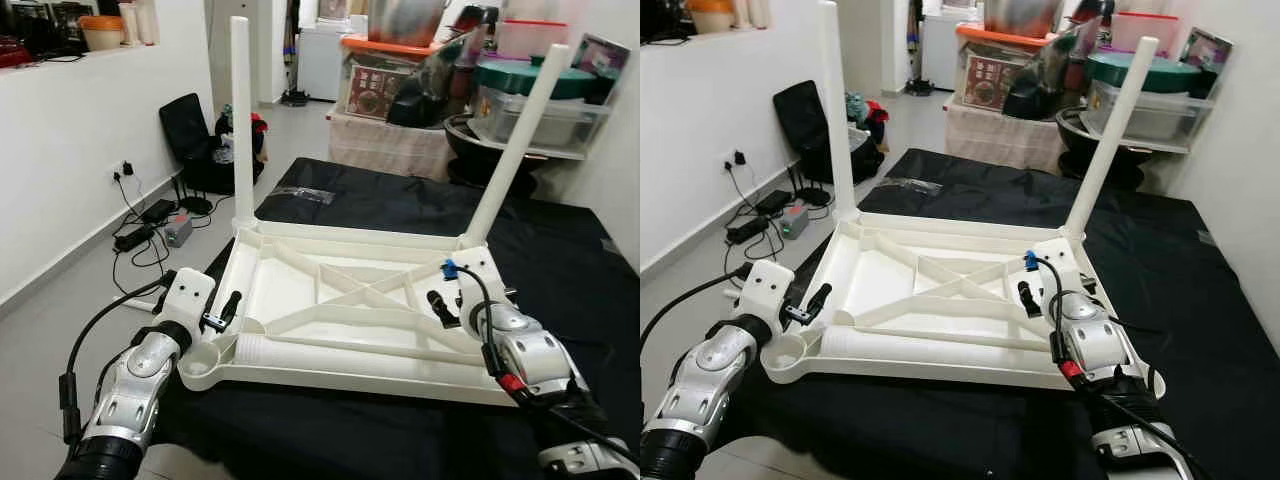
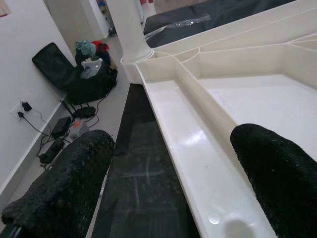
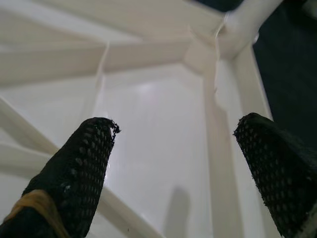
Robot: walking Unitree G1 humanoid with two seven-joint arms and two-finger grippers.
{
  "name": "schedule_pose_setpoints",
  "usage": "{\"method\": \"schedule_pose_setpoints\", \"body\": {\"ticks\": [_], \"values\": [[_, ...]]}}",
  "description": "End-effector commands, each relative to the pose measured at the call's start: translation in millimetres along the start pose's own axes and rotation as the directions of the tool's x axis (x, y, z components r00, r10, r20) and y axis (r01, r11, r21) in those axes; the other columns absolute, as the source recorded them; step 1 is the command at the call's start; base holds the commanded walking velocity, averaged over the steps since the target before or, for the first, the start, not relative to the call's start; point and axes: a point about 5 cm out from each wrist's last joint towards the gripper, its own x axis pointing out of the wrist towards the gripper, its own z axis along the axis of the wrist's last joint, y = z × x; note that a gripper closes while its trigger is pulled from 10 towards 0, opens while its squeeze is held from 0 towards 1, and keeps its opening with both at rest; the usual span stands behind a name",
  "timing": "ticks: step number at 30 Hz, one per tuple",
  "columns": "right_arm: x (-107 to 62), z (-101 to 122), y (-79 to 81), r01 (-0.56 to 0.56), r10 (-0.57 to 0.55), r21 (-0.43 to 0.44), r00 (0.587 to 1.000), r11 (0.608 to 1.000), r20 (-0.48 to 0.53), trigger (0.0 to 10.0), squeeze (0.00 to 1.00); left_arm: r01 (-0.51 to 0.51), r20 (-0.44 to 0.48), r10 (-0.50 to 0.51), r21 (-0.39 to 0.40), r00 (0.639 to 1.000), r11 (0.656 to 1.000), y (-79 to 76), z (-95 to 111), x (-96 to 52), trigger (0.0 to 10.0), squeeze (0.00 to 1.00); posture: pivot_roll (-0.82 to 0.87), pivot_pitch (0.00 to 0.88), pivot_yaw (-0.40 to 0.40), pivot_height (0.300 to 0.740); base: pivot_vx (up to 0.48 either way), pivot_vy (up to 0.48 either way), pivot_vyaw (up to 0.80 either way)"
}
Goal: Building children table
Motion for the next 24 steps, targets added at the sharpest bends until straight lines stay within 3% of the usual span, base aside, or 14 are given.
{"method": "schedule_pose_setpoints", "body": {"ticks": [1,3,4,5,9,12,13,14,15,16,17,24], "values": [[2.7,-25,-4.1,0.035,-0.033,0.023,0.996,0.999,-0.082,10.0,0.00,-0.012,-0.011,0.012,0.013,1.000,1.000,2.1,-2,-3.0,10.0,0.00,0.05,0.000,-0.125,0.740,0.000,0.000,0.00],[2.2,-33,-8.0,0.061,-0.055,0.054,0.993,0.997,-0.102,10.0,0.00,-0.014,-0.012,0.015,0.012,1.000,1.000,2.7,-2,-3.6,10.0,0.00,0.05,0.000,-0.124,0.740,0.000,0.000,0.00],[-1.5,-27,-12.7,0.072,-0.070,0.155,0.997,0.985,-0.019,10.0,0.00,-0.014,-0.013,0.014,0.010,1.000,1.000,3.7,-2,-4.0,10.0,0.00,0.04,0.000,-0.112,0.740,0.000,0.000,0.00],[-1.5,-27,-12.7,0.072,-0.070,0.155,0.997,0.985,-0.019,10.0,0.00,-0.014,-0.013,0.014,0.010,1.000,1.000,3.7,-2,-4.0,10.0,0.00,0.04,0.000,-0.112,0.740,0.000,0.000,0.00],[-8.8,-3,-12.1,-0.013,-0.028,0.267,0.988,0.964,0.149,10.0,0.00,-0.004,-0.009,0.004,0.004,1.000,1.000,4.3,-2,-3.1,10.0,0.00,0.04,0.000,-0.106,0.740,0.000,0.000,0.00],[-19.3,26,-14.3,-0.099,0.002,0.290,0.949,0.952,0.315,10.0,0.00,0.005,0.004,-0.005,-0.003,1.000,1.000,4.9,1,-0.3,10.0,0.00,0.03,0.000,-0.100,0.740,0.000,0.000,0.00],[-19.3,26,-14.3,-0.099,0.002,0.290,0.949,0.952,0.315,10.0,0.00,0.005,0.004,-0.005,-0.003,1.000,1.000,4.9,1,-0.3,10.0,0.00,0.03,0.000,-0.100,0.740,0.000,0.000,0.00],[-26.6,40,-16.2,-0.136,0.012,0.292,0.921,0.946,0.390,10.0,0.11,0.010,0.015,-0.010,-0.005,1.000,1.000,5.2,4,0.9,10.0,0.00,0.03,0.000,-0.102,0.740,0.000,0.000,0.00],[-34.3,53,-19.6,-0.164,0.009,0.303,0.890,0.939,0.455,10.0,0.61,0.015,0.028,-0.015,-0.012,1.000,1.000,5.1,5,1.1,10.0,0.00,0.03,0.000,-0.101,0.740,0.000,0.000,0.00],[-38.9,60,-21.6,-0.179,0.003,0.312,0.872,0.933,0.490,10.0,0.61,0.018,0.036,-0.017,-0.016,0.999,1.000,5.1,6,0.9,10.0,0.00,0.03,0.000,-0.102,0.740,0.000,0.000,0.00],[-43.4,65,-23.8,-0.190,-0.003,0.315,0.853,0.930,0.522,10.0,1.00,0.023,0.042,-0.022,-0.023,0.999,0.999,4.6,7,0.0,10.0,0.00,0.04,0.000,-0.104,0.740,0.000,0.000,0.00],[-56.0,76,-32.5,-0.177,-0.035,0.294,0.802,0.939,0.596,10.0,1.00,0.046,0.096,-0.042,-0.037,0.994,0.998,1.4,14,-4.0,10.0,0.00,0.05,0.000,-0.105,0.740,0.000,0.000,0.00]]}}
